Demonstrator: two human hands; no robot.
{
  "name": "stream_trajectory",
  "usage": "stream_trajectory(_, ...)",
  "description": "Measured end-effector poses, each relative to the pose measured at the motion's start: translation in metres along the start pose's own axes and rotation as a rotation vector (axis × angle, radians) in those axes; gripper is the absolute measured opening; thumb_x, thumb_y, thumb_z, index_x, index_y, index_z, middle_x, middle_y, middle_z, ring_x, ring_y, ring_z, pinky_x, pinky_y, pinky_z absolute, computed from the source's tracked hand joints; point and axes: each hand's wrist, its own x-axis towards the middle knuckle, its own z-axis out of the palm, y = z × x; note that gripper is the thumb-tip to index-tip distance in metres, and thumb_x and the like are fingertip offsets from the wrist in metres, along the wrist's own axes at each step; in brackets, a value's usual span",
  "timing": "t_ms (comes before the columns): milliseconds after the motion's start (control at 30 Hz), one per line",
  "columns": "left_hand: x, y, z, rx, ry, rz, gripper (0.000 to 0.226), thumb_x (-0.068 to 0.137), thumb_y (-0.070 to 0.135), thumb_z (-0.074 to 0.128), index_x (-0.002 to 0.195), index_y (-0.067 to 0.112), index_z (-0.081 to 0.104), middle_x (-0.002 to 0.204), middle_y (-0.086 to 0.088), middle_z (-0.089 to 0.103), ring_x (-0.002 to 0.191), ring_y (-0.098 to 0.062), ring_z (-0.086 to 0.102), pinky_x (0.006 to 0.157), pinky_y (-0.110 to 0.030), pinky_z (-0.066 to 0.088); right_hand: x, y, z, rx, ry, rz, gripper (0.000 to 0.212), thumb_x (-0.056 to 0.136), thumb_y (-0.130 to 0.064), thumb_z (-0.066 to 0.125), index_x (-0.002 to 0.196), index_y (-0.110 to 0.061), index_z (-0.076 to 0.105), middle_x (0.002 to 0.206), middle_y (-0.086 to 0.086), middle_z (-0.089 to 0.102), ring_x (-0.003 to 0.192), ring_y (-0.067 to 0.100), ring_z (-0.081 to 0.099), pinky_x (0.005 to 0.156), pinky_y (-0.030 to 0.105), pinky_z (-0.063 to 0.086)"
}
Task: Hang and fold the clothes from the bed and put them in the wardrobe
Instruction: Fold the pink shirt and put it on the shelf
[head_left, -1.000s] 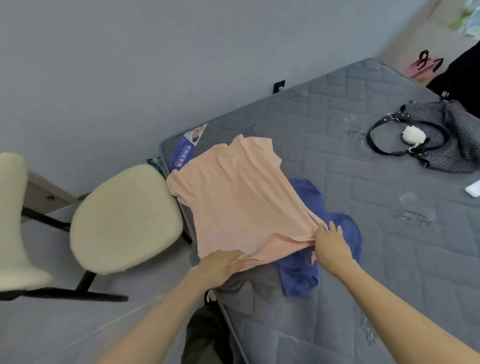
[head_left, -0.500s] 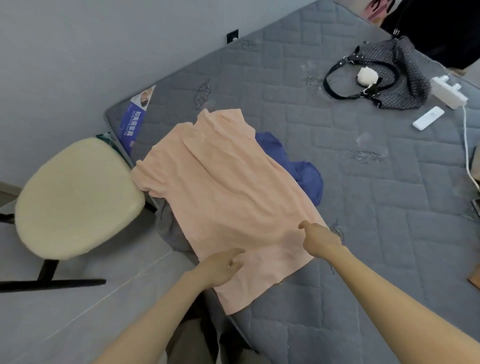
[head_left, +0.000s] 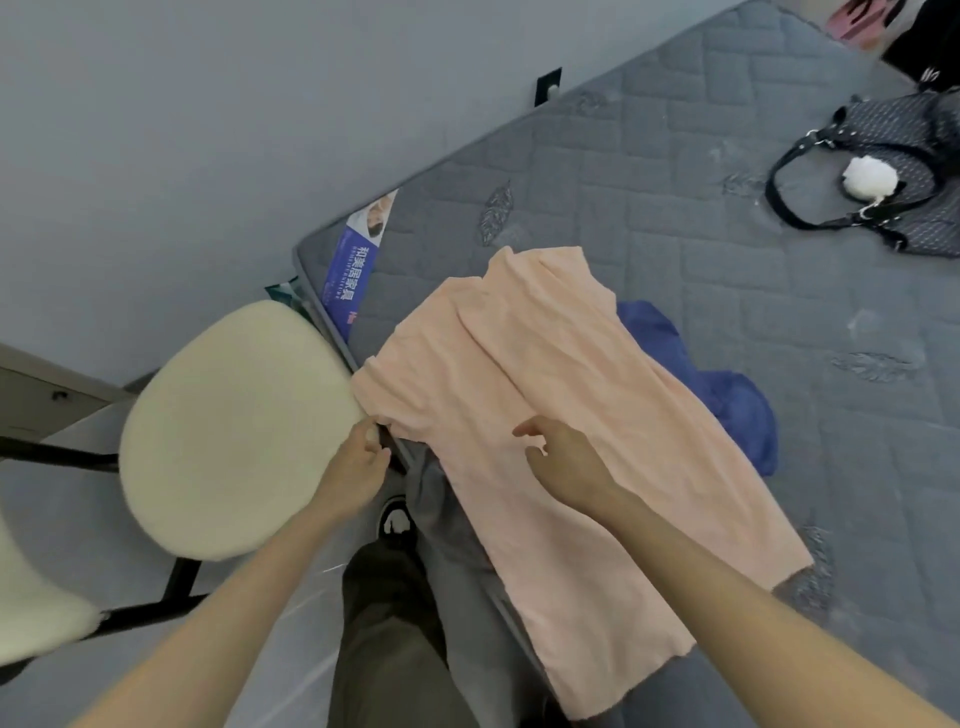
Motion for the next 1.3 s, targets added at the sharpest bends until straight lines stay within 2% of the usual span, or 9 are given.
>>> stream_trajectory(133,0.075,-0.021,-0.038,-0.009,0.007,0.004,0.048,0.098,0.019,0.045,0.144,0.017,0.034,0.124,0.0,0.051,0.102,-0.01,0.045,0.084,-0.022,0.033,0.059,-0.038,0.048,0.108,-0.003,0.026,0.034,0.095,-0.008,0.041,0.124,-0.018,0.057,0.133,0.004,0.054,0.111,0.017,0.053,0.084,0.015,0.034)
stream_trajectory(300,0.164,-0.037,-0.058,0.062,-0.142,0.162,0.038,0.094,0.002,0.043,0.127,0.019,0.052,0.117,0.002,0.056,0.091,-0.008,0.051,0.063,-0.002,0.037,0.121,-0.068,0.101,0.174,-0.034,0.093,0.032,0.095,-0.005,0.042,0.12,-0.016,0.06,0.131,0.003,0.056,0.112,0.018,0.054,0.084,0.012,0.033)
stream_trajectory(500,0.226,-0.061,-0.052,0.227,-0.303,0.191,0.04,0.088,0.0,0.045,0.127,0.002,0.051,0.124,-0.015,0.058,0.114,-0.034,0.053,0.095,-0.041,0.045,0.171,-0.074,0.154,0.14,-0.038,0.161,0.028,0.091,-0.007,0.047,0.111,-0.014,0.064,0.12,0.001,0.062,0.108,0.021,0.057,0.077,0.019,0.036)
stream_trajectory(600,0.244,-0.081,-0.04,0.3,-0.279,0.128,0.051,0.085,0.009,0.057,0.135,0.007,0.044,0.133,-0.013,0.048,0.122,-0.033,0.044,0.101,-0.04,0.039,0.184,-0.065,0.181,-0.021,-0.064,0.106,0.029,0.091,-0.01,0.051,0.119,-0.013,0.059,0.127,0.002,0.055,0.117,0.023,0.051,0.083,0.027,0.041)
stream_trajectory(767,0.263,-0.099,-0.022,0.381,-0.098,0.156,0.024,0.086,0.029,0.062,0.098,0.01,0.053,0.104,-0.007,0.055,0.104,-0.031,0.043,0.08,-0.035,0.031,0.197,-0.05,0.203,-0.313,-0.02,-0.04,0.044,0.087,-0.004,0.051,0.13,-0.007,0.049,0.128,0.01,0.046,0.117,0.029,0.044,0.082,0.035,0.039)
stream_trajectory(900,0.257,-0.11,-0.024,0.271,-0.085,0.194,0.03,0.092,0.03,0.056,0.075,0.009,0.044,0.088,-0.005,0.047,0.092,-0.024,0.039,0.071,-0.026,0.026,0.196,-0.042,0.212,-0.397,0.077,-0.09,0.028,0.094,-0.014,0.047,0.121,-0.01,0.052,0.124,0.006,0.048,0.114,0.026,0.046,0.082,0.031,0.039)
stream_trajectory(1033,0.231,-0.121,-0.035,0.047,-0.085,0.158,0.03,0.092,0.021,0.052,0.072,0.002,0.041,0.066,0.0,0.038,0.061,-0.013,0.032,0.049,-0.021,0.023,0.185,-0.045,0.212,-0.129,0.157,-0.115,0.012,0.092,-0.008,0.051,0.102,-0.004,0.055,0.106,0.009,0.053,0.095,0.027,0.051,0.075,0.032,0.041)
stream_trajectory(1167,0.211,-0.13,-0.048,-0.037,-0.023,0.102,0.037,0.089,0.018,0.057,0.061,0.016,0.032,0.058,0.004,0.031,0.054,-0.014,0.029,0.05,-0.026,0.022,0.168,-0.053,0.213,0.025,0.172,-0.076,0.015,0.089,-0.009,0.05,0.085,-0.014,0.036,0.071,0.002,0.05,0.062,0.024,0.045,0.052,0.031,0.022)
stream_trajectory(1300,0.19,-0.144,-0.059,-0.128,-0.007,0.035,0.033,0.086,0.012,0.06,0.061,0.012,0.037,0.061,-0.001,0.035,0.058,-0.015,0.037,0.052,-0.034,0.048,0.153,-0.062,0.216,0.04,0.145,-0.094,0.011,0.092,-0.019,0.054,0.1,-0.014,0.048,0.075,0.004,0.061,0.066,0.024,0.055,0.06,0.034,0.04)
